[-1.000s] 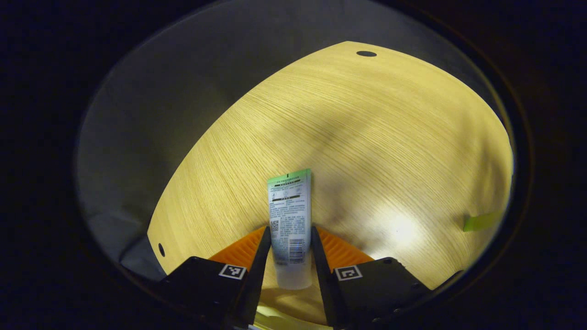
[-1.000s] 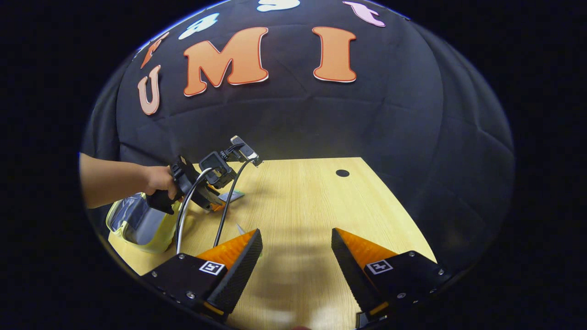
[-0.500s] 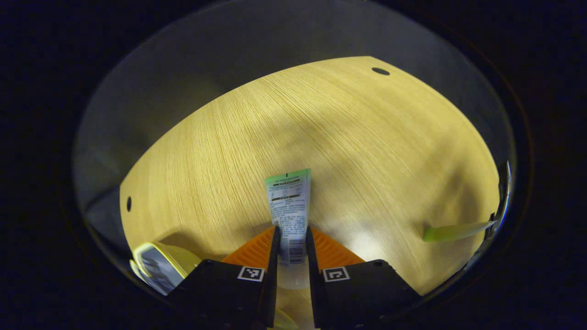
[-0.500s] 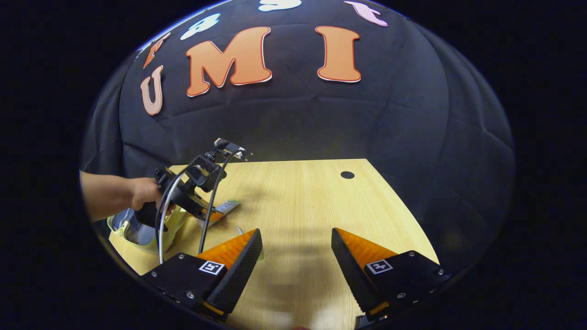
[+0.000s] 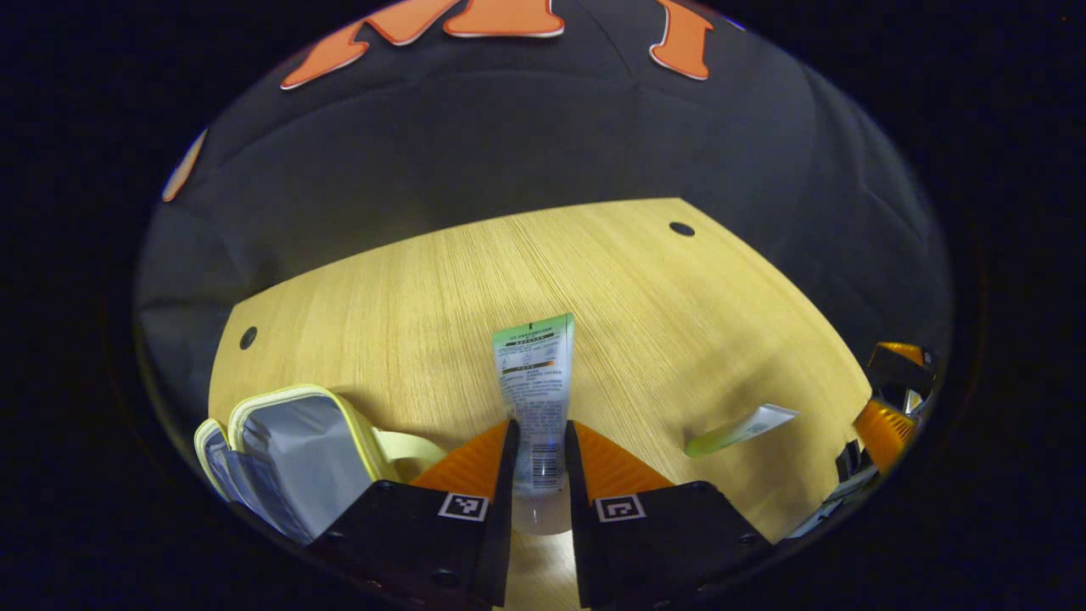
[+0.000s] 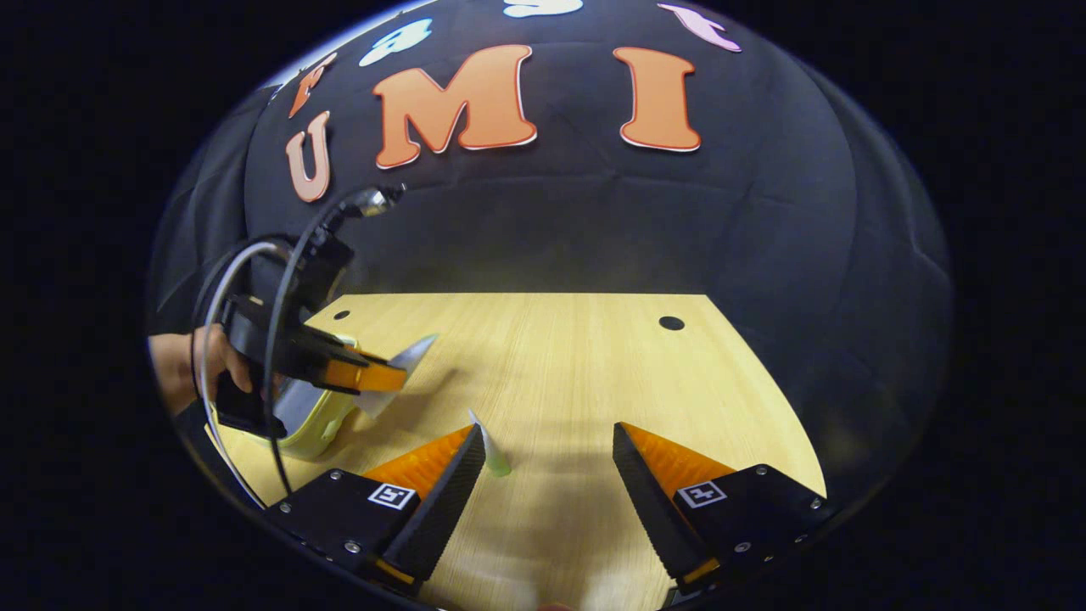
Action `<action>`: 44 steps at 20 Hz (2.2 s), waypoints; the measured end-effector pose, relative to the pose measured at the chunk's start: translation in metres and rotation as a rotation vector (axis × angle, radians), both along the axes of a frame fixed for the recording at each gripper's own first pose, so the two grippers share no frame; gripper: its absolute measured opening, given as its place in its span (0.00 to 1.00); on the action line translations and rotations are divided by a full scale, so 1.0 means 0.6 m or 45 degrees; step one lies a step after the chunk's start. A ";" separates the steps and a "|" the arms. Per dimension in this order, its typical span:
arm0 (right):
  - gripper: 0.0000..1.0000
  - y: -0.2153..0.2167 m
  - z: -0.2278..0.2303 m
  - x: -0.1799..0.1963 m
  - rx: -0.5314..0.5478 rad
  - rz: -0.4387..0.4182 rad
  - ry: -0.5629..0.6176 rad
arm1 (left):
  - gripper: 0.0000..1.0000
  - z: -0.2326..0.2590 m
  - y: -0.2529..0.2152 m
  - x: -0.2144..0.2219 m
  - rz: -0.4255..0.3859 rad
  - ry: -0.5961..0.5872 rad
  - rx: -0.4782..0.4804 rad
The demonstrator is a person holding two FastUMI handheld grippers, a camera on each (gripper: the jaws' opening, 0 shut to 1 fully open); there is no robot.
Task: First open the suitcase, pack the skin care products into it, and then close the suitcase.
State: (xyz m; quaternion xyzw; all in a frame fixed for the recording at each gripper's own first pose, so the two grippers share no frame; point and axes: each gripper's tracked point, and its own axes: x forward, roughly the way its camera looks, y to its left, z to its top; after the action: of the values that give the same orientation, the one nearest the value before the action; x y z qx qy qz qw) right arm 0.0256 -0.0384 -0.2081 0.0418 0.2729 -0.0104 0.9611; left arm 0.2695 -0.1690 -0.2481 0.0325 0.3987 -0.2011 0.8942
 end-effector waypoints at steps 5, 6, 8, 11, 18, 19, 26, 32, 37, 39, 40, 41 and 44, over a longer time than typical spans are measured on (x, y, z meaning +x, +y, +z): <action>0.96 0.041 -0.044 0.000 -0.009 0.146 0.055 | 0.31 0.053 0.024 -0.003 0.107 -0.168 -0.085; 0.97 0.044 -0.053 0.002 -0.004 0.169 0.066 | 0.31 0.064 0.029 -0.005 0.148 -0.186 -0.120; 0.96 0.056 -0.076 0.015 -0.008 0.213 0.092 | 0.31 0.086 0.040 -0.008 0.225 -0.234 -0.180; 0.96 0.072 -0.108 0.032 0.007 0.274 0.131 | 0.31 0.108 0.071 -0.023 0.316 -0.270 -0.192; 0.91 0.100 -0.169 0.067 0.034 0.341 0.207 | 0.31 0.119 0.162 -0.069 0.510 -0.291 -0.125; 0.86 0.100 -0.176 0.075 0.039 0.336 0.213 | 0.31 0.119 0.176 -0.077 0.538 -0.290 -0.110; 0.41 0.103 -0.203 0.095 0.108 0.259 0.284 | 0.31 0.107 0.243 -0.112 0.612 -0.253 -0.058; 0.34 0.136 -0.136 0.076 0.188 0.246 0.223 | 0.31 0.061 0.282 -0.104 0.555 -0.182 -0.031; 0.29 0.188 -0.064 0.047 0.191 0.254 0.165 | 0.31 0.017 0.304 -0.083 0.487 -0.128 -0.032; 0.33 0.219 -0.038 0.037 0.199 0.258 0.155 | 0.31 -0.010 0.312 -0.078 0.469 -0.082 -0.047; 0.34 0.232 -0.029 0.034 0.193 0.260 0.153 | 0.30 -0.022 0.317 -0.074 0.460 -0.062 -0.050; 0.33 0.247 -0.020 0.029 0.187 0.264 0.151 | 0.31 -0.037 0.321 -0.069 0.452 -0.039 -0.051; 0.33 0.303 0.001 0.020 0.186 0.281 0.153 | 0.31 -0.082 0.336 -0.057 0.438 0.028 -0.042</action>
State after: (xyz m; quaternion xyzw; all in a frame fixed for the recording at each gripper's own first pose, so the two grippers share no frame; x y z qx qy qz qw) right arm 0.0377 0.1434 -0.2073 0.0805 0.3331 0.1129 0.9326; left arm 0.2353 0.0328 -0.2971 -0.0531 0.4048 -0.0518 0.9114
